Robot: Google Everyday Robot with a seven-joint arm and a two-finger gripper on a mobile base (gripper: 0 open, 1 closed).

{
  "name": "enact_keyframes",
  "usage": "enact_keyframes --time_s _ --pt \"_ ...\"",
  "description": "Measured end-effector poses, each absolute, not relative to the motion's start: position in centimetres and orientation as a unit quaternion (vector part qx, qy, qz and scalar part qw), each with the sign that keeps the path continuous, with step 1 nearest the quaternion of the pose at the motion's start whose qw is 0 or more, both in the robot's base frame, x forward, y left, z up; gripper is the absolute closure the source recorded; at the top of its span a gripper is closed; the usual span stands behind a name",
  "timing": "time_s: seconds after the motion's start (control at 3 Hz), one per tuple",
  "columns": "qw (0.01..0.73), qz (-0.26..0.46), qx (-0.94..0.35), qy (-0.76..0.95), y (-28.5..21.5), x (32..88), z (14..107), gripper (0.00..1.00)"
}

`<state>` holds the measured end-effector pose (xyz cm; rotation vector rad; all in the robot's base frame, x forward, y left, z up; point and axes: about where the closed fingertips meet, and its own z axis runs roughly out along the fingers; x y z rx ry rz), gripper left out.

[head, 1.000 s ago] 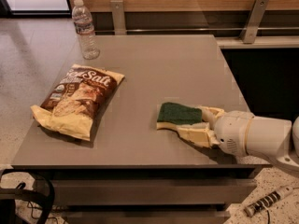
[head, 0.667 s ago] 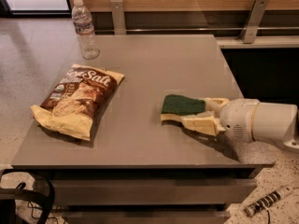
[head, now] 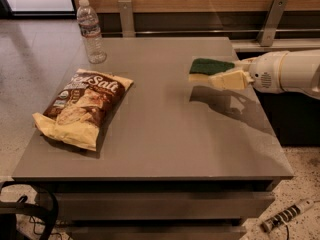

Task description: Move sponge near water bottle

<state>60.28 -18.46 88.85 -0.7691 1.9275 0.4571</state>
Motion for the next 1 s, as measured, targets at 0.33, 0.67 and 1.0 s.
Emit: enact_keyframes --time_s 0.33,0.67,1.0 --pt "0.488 0.157 -0.304 0.803 -18.3 63.5 90.7 1.00" --pt "0.483 0.125 -0.288 0.817 -16.0 67.8 91.5 1.00" --pt "0.476 0.105 -0.277 0.828 -12.8 71.5 91.3 1.00"
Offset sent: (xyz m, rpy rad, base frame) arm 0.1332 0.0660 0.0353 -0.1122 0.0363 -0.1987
